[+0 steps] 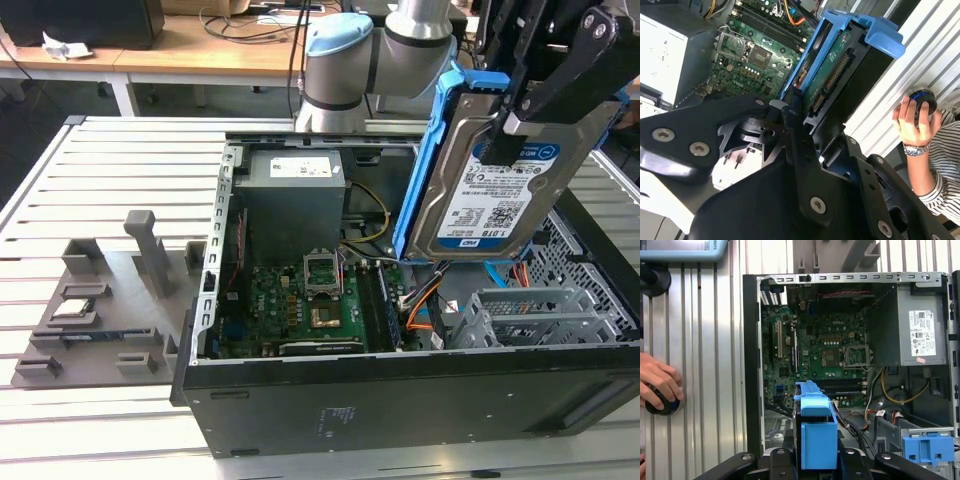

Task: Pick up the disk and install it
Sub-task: 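Pick up the disk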

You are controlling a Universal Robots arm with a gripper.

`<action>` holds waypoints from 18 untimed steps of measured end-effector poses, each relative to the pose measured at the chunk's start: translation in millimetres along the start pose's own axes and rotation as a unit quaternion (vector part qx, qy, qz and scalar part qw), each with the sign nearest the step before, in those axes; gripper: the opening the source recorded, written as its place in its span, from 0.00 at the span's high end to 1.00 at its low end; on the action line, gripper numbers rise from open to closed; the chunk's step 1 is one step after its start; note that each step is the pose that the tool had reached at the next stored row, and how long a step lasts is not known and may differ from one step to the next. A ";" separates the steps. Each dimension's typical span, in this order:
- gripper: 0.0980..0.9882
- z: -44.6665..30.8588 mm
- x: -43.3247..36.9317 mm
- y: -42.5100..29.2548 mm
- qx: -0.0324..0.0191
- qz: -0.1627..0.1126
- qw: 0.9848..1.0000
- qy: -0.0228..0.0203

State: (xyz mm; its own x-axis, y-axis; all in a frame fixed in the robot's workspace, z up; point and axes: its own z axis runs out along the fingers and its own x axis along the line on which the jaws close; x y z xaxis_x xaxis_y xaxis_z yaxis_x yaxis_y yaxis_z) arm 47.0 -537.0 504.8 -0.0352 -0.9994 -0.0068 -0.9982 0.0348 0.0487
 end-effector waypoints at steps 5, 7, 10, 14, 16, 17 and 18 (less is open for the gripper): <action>0.70 0.0 -0.2 -6.6 0.000 0.000 1.000 0.000; 0.70 0.0 -0.4 -10.8 0.000 0.000 1.000 0.000; 0.70 0.1 -0.6 -17.6 0.000 0.000 1.000 0.000; 0.70 0.7 -0.8 -22.8 0.000 0.000 1.000 0.000; 0.70 2.8 -0.8 -24.1 0.000 0.000 1.000 0.000; 0.70 4.8 -0.8 -24.7 -0.001 0.000 1.000 0.000; 0.70 7.5 -0.8 -25.1 -0.001 0.000 1.000 0.000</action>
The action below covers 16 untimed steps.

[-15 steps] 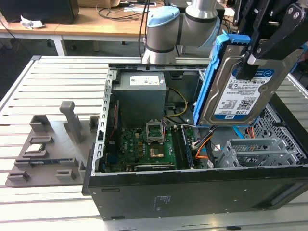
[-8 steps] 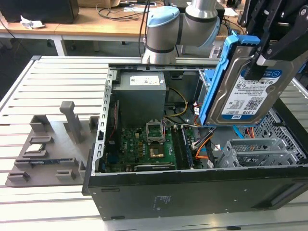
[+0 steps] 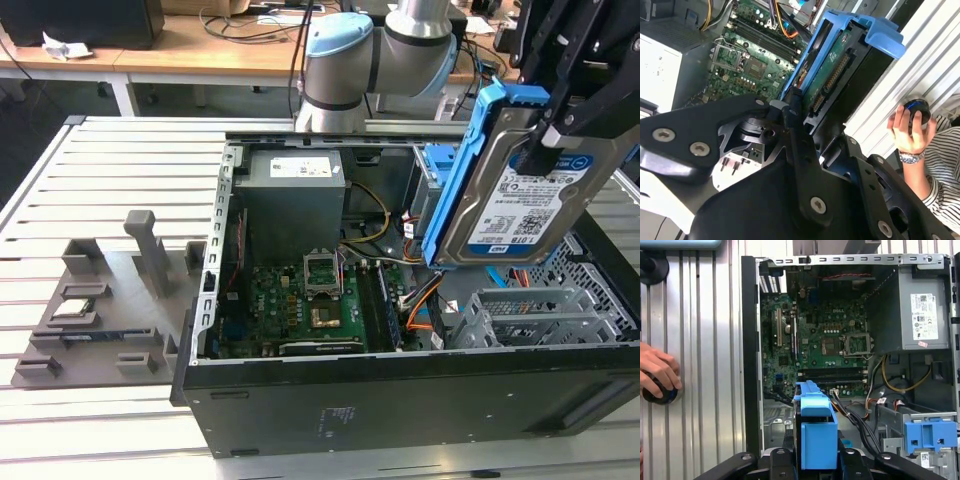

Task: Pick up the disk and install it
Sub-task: 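Pick up the disk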

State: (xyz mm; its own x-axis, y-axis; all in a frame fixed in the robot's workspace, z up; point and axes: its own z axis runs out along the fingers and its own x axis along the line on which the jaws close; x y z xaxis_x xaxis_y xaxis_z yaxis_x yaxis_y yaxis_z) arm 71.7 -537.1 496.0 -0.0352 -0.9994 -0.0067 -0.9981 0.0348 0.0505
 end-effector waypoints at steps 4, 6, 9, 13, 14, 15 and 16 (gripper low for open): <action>0.70 6.3 -0.1 -2.5 -0.001 0.000 1.000 0.000; 0.70 7.9 -0.1 -3.7 -0.001 0.000 1.000 0.001; 0.70 12.5 -0.1 -5.1 -0.002 0.000 1.000 0.002; 0.70 15.1 -0.3 -12.9 -0.002 0.000 1.000 0.002; 0.70 15.4 -0.4 -14.5 -0.002 0.000 1.000 0.003; 0.70 15.7 -0.5 -16.3 -0.002 0.000 1.000 0.003; 0.70 15.8 -0.5 -17.8 -0.003 0.000 1.000 0.003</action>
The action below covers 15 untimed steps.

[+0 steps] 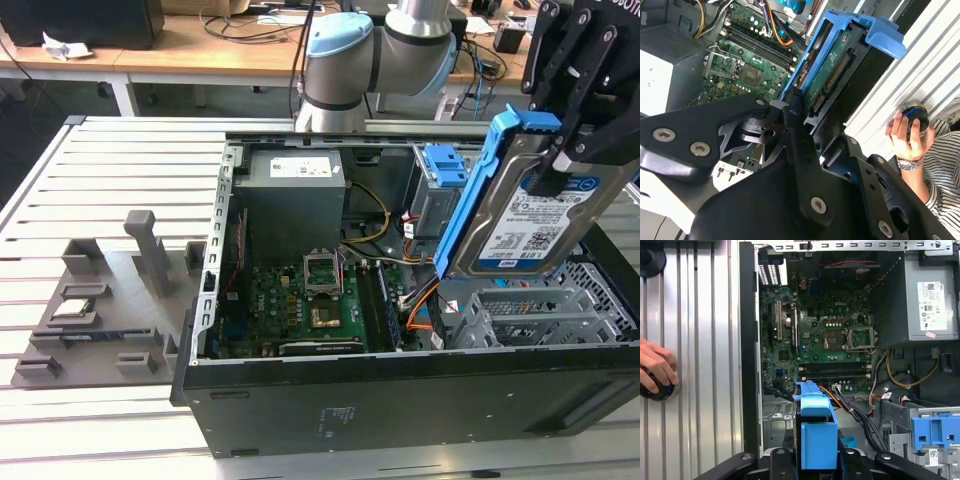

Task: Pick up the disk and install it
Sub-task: 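Pick up the disk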

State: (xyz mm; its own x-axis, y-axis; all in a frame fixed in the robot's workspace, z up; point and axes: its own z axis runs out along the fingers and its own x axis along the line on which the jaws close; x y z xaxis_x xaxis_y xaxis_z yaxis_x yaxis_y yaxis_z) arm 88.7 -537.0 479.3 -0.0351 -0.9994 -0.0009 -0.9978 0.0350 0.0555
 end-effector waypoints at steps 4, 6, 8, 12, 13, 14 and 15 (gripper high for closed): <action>0.70 1.4 -0.3 -6.9 0.000 0.000 1.000 0.001; 0.70 2.0 -0.3 -8.7 0.000 0.000 1.000 0.001; 0.70 2.5 -0.4 -10.2 0.000 0.000 1.000 0.002; 0.70 4.0 -0.5 -14.4 0.000 0.000 1.000 0.002; 0.70 4.5 -0.6 -15.7 0.000 0.000 1.000 0.002; 0.70 4.8 -0.6 -16.6 0.000 0.000 1.000 0.003; 0.70 5.0 -0.6 -17.2 0.000 0.000 1.000 0.003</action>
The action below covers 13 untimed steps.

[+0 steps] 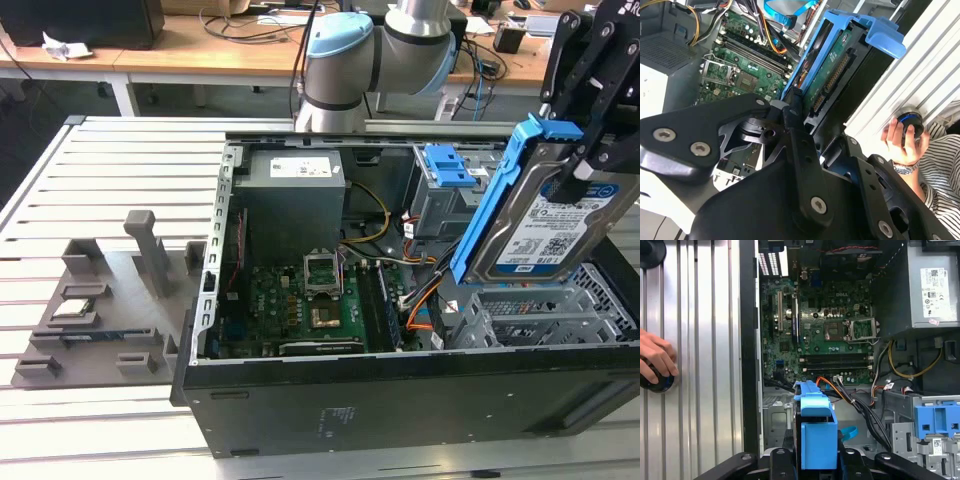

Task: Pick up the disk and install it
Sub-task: 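Pick up the disk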

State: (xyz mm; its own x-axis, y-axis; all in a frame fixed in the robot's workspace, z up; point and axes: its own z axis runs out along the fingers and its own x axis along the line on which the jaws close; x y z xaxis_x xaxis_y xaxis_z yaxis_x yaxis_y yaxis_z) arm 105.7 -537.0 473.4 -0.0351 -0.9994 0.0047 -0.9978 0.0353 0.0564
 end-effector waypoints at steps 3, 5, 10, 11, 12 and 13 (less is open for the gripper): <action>0.70 0.7 -0.1 -2.2 0.000 0.000 1.000 0.001; 0.70 1.2 -0.1 -3.7 0.000 0.000 1.000 0.001; 0.70 2.8 -0.2 -6.7 0.000 0.000 1.000 0.003; 0.70 3.6 -0.3 -7.6 0.000 0.000 1.000 0.003; 0.70 4.1 -0.3 -8.0 0.000 0.000 1.000 0.003; 0.70 4.7 -0.3 -8.5 0.000 0.000 1.000 0.004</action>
State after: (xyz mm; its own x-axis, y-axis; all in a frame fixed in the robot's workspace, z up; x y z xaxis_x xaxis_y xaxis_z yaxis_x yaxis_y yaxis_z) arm 113.9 -537.0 468.3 -0.0340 -0.9993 0.0123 -0.9978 0.0346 0.0571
